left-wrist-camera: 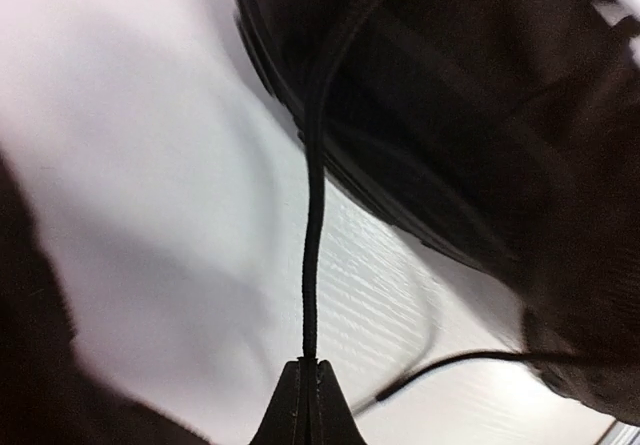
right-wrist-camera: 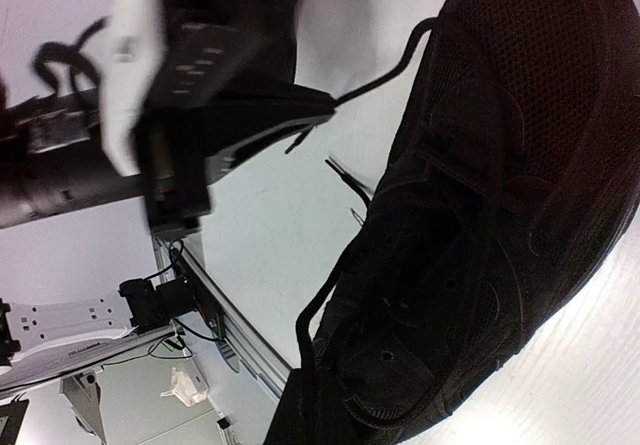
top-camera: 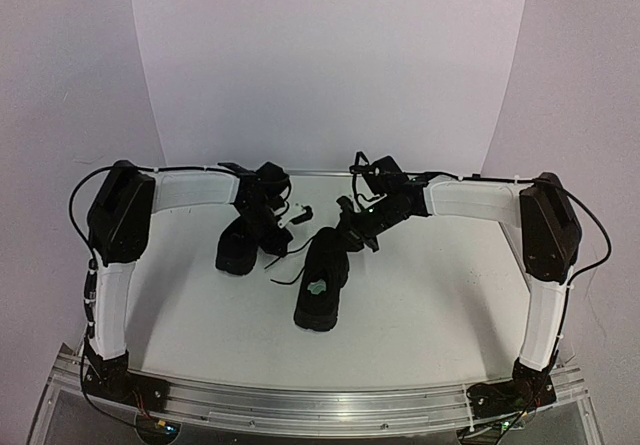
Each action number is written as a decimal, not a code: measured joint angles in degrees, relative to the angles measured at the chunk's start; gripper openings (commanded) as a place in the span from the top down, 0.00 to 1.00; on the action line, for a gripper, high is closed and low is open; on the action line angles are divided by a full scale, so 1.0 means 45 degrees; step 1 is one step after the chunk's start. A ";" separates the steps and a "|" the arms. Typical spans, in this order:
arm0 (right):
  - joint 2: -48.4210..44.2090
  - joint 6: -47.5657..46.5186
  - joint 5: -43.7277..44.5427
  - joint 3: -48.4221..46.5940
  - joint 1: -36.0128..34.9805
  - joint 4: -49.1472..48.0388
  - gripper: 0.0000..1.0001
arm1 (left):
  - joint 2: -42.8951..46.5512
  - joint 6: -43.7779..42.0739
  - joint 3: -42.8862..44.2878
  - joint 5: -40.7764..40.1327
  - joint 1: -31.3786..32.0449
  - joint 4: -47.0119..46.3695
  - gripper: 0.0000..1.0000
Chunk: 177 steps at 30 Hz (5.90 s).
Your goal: Tie the shoes
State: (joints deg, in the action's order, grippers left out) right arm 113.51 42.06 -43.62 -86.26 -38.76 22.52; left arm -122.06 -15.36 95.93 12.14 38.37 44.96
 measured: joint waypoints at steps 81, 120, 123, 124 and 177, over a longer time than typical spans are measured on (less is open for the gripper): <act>0.0902 -0.0235 -0.0024 -0.1735 -0.0663 -0.0050 0.79 | 0.7732 0.3890 -0.6486 0.0997 0.1694 -0.6619 0.54; -0.5032 -0.2418 0.5480 -0.1583 -0.1169 0.2216 0.02 | 0.8937 0.3367 -0.6608 0.1200 0.0624 -0.5620 0.00; -0.5548 -0.2488 0.5501 -0.1236 -0.0895 0.1982 0.02 | 0.8874 0.2292 -0.5874 0.1856 0.0622 -0.4852 0.01; -0.5481 -0.2540 0.5397 -0.1214 -0.0750 0.1900 0.02 | 0.8799 0.1924 -0.5599 0.2094 0.0622 -0.4551 0.01; 0.4707 -0.9029 0.2873 -0.8913 -0.0428 0.8690 0.74 | 0.8180 -0.2371 -0.6141 0.4056 0.0627 -0.4146 0.27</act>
State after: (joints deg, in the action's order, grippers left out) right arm 134.69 1.43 -30.69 -126.37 -40.69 61.63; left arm -85.25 -26.03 68.29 30.39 41.19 26.30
